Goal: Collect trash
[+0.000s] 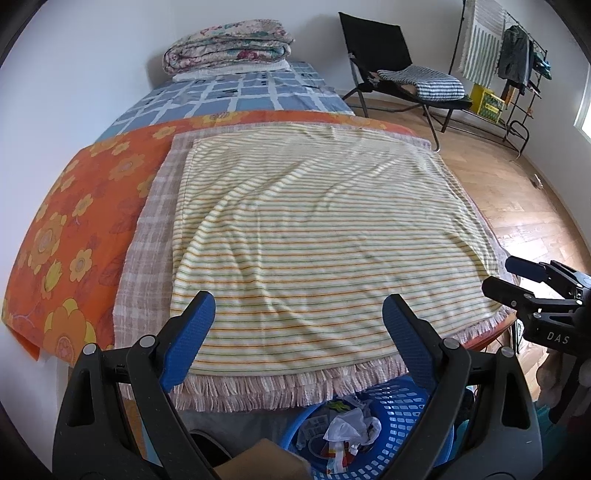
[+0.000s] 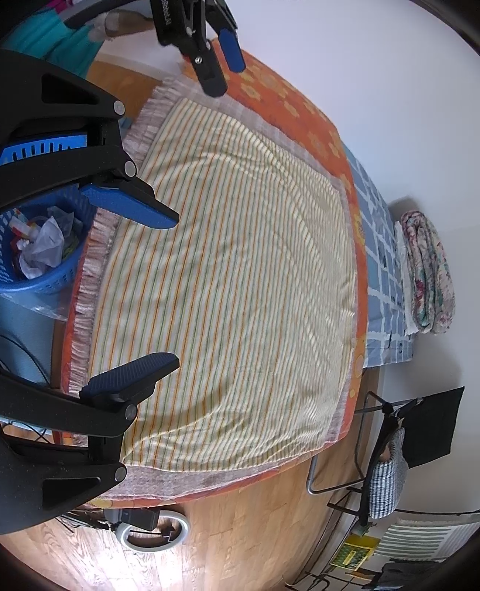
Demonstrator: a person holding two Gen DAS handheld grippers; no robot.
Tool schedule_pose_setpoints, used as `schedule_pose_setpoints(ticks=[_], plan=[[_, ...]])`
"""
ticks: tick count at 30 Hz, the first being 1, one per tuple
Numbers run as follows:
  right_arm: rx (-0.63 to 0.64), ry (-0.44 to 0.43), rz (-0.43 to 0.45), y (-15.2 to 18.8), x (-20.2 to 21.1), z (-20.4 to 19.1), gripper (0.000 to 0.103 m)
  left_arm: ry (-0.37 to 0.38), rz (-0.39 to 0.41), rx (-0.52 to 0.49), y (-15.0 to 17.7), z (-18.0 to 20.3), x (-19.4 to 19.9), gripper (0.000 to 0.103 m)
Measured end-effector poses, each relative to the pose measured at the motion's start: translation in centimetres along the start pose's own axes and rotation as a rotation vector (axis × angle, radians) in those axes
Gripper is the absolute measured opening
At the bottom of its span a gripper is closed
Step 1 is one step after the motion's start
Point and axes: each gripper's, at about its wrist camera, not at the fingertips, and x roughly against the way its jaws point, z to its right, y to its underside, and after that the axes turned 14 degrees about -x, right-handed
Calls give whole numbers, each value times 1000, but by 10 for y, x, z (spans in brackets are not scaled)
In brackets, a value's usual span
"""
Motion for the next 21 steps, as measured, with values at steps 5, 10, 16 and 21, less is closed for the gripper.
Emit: schedule_pose_setpoints(ticks=[5, 10, 16, 21], plan=[[-37, 49, -46, -5, -18, 20, 69, -23, -14, 26, 3, -11, -3, 94], [-127, 132, -95, -24, -55, 64, 69, -57, -17, 44, 9, -22, -2, 94], [-179, 309, -98, -55, -110, 120, 69, -99, -25, 64, 18, -39, -3, 94], [-321, 259, -91, -71, -131, 153, 80, -114, -46, 100, 26, -55, -9, 94]])
